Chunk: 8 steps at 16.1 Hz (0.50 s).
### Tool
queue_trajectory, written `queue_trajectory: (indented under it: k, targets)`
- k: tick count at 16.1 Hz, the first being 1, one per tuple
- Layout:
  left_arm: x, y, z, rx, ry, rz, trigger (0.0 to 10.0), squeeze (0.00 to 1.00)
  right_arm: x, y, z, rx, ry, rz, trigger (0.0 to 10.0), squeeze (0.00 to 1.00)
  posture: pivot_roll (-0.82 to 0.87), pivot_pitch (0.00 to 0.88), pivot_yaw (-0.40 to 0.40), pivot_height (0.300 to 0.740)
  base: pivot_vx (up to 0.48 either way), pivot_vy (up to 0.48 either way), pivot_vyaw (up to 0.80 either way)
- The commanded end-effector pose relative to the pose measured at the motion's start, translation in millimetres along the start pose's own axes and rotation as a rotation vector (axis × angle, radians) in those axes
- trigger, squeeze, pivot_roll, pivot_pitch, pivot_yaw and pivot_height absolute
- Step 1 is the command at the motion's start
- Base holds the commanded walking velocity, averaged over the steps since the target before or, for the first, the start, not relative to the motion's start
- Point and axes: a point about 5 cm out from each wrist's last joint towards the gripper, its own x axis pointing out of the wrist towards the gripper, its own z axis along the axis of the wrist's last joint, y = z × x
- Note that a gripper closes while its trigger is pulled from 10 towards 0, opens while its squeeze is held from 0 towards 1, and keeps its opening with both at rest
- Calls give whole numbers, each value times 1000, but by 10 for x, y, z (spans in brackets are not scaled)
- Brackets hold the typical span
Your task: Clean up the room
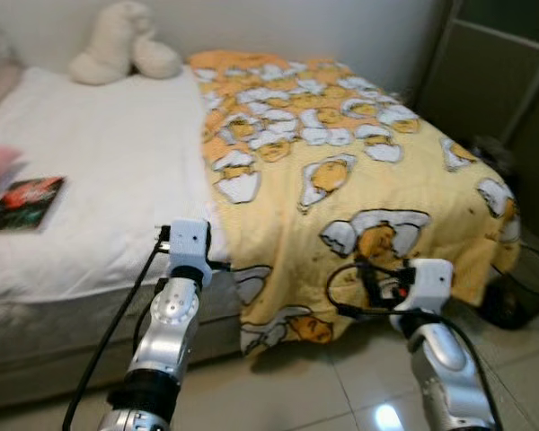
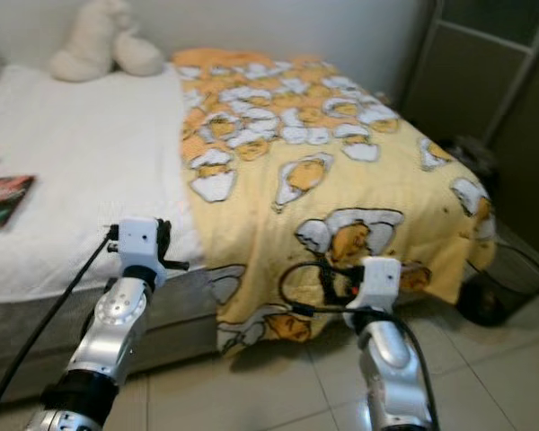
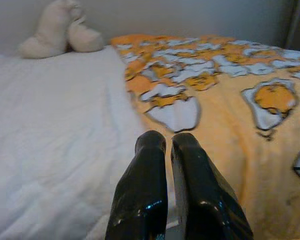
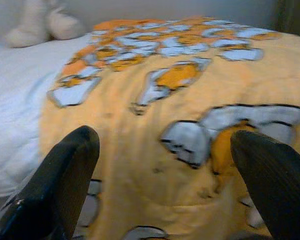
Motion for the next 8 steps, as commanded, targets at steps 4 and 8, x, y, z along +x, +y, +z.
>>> queue_trajectory:
  k: [4, 8]
  targets:
    - [0, 64, -54, -26, 48, 34, 10000, 0, 53, 23, 52, -16, -27, 28, 10000, 0, 62, 0, 0, 740, 0, 329, 452]
    - [-25, -6, -80, -8, 64, 12, 10000, 0, 63, 33, 76, -28, -39, 42, 10000, 0, 37, 0, 29, 740, 0, 0, 433]
